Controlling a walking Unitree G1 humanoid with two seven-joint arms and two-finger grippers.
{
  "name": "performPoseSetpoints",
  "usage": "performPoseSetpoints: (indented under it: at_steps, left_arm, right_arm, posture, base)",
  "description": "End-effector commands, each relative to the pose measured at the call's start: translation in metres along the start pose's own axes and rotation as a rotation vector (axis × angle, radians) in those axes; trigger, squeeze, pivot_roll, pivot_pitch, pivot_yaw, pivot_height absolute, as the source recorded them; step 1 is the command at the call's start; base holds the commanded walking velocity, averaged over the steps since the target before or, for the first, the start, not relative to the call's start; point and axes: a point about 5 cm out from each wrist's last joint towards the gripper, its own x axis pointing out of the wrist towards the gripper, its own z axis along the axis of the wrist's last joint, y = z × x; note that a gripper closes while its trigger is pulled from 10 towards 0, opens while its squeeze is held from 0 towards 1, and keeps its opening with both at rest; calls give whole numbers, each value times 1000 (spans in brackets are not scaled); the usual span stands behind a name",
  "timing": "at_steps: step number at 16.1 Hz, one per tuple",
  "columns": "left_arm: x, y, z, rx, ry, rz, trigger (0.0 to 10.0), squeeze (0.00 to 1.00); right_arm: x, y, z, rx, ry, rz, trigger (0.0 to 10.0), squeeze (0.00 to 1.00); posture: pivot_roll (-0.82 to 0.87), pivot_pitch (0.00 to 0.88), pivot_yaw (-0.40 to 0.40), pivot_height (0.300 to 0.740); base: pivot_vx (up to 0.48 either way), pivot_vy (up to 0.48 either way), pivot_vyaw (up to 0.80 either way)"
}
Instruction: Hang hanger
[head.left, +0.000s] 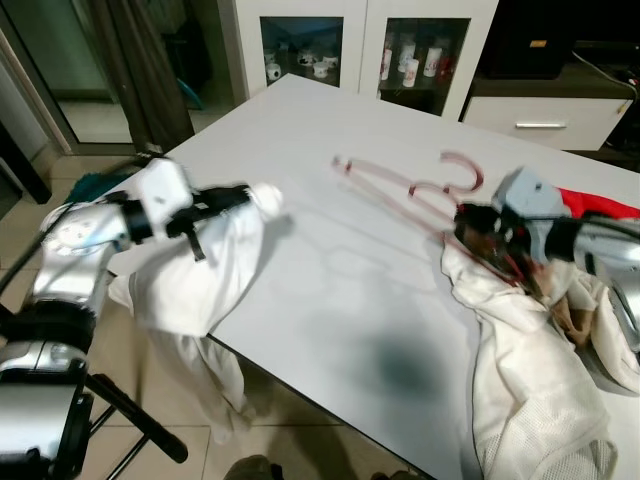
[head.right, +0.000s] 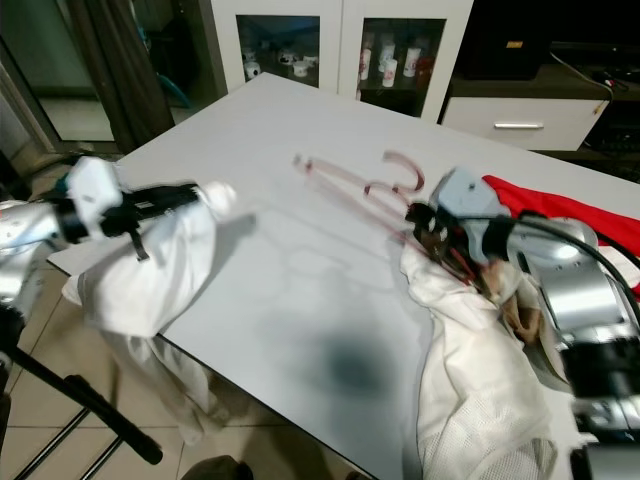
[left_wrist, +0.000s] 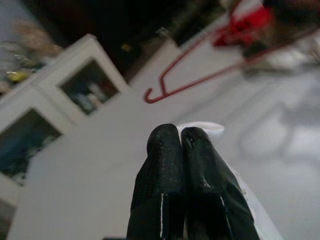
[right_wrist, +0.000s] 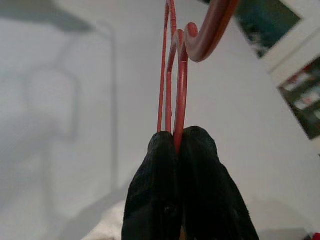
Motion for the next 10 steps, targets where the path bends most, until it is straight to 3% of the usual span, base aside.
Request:
performPoseSetpoints:
  at_steps: [1,3,6,8,10]
  left_arm:
    - [-3,10,11,-2,-61,69,0,0]
    - [-9,21,18,-3,-80,138,0,0]
    - [-12,31,26,-19,-112,196,0,0]
    - [-8,41,29,-20,-84,187,0,0]
    - [-5,47,31,-10,-56,175,0,0]
  right_arm:
    - [-1,-7,2,26,-10,-52,10000,0]
    - [2,-10,7,68,-64,-66,10000,0]
    - [2,-8,12,58,-106,-32,10000,0]
    - [-5,22,29,18,-241,215,10000,0]
    - [-7,31,33,15,-273,286,10000,0]
  posture:
    - [-5,1,36,740]
    - [6,0,29,740]
    - [18,0,27,740]
    - [19,0,23,740]
    - [20,0,23,740]
  base:
    - [0,0,0]
    - [0,0,0]
    - [0,0,0]
    - [0,0,0]
    - [0,0,0]
